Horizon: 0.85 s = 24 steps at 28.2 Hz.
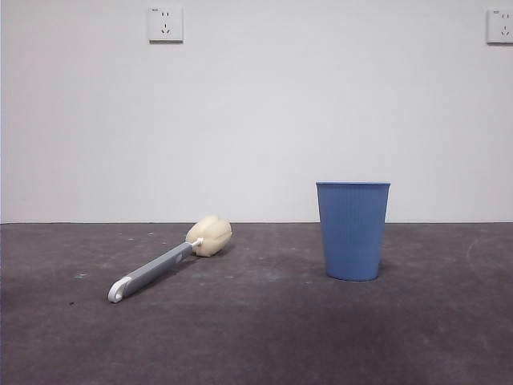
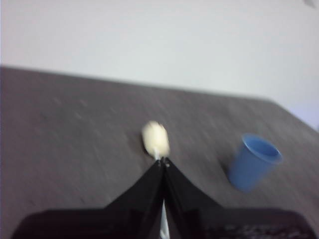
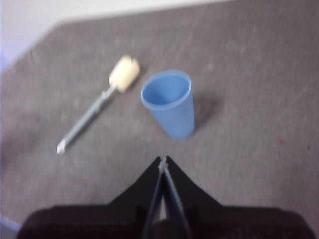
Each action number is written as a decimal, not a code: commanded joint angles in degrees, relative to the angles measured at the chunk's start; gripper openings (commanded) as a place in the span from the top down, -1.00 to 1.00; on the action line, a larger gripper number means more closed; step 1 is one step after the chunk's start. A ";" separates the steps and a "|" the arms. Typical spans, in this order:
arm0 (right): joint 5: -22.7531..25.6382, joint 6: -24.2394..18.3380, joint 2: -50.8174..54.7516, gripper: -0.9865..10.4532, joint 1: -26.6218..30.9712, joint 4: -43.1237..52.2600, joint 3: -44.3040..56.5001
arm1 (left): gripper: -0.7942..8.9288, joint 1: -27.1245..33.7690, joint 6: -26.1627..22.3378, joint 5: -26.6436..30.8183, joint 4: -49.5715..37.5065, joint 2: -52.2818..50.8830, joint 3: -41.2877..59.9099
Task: Pick up the cup brush,pick up the cup,insert the brush into the cup,clean the cup,put the cup brush back,put the cup back to the fixed position on the table
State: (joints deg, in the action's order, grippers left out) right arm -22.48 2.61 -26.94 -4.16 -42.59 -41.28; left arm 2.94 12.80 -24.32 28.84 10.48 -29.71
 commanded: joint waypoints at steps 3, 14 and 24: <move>-0.22 -7.89 -3.72 0.85 -0.15 -10.32 -5.16 | 0.85 0.09 -7.19 -5.38 9.38 5.05 -6.05; -0.15 -8.00 -4.94 -0.14 -0.15 -15.02 -5.84 | -0.23 0.02 -11.50 -5.95 19.98 10.69 -11.76; -0.15 -7.37 -4.94 -0.22 -0.15 -15.02 -5.84 | -0.30 -1.33 -11.52 -5.97 21.75 14.23 -12.07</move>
State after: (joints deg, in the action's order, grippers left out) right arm -22.50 -4.97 -31.97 -4.16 -57.67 -46.98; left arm 1.74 2.07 -30.20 50.96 24.58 -41.47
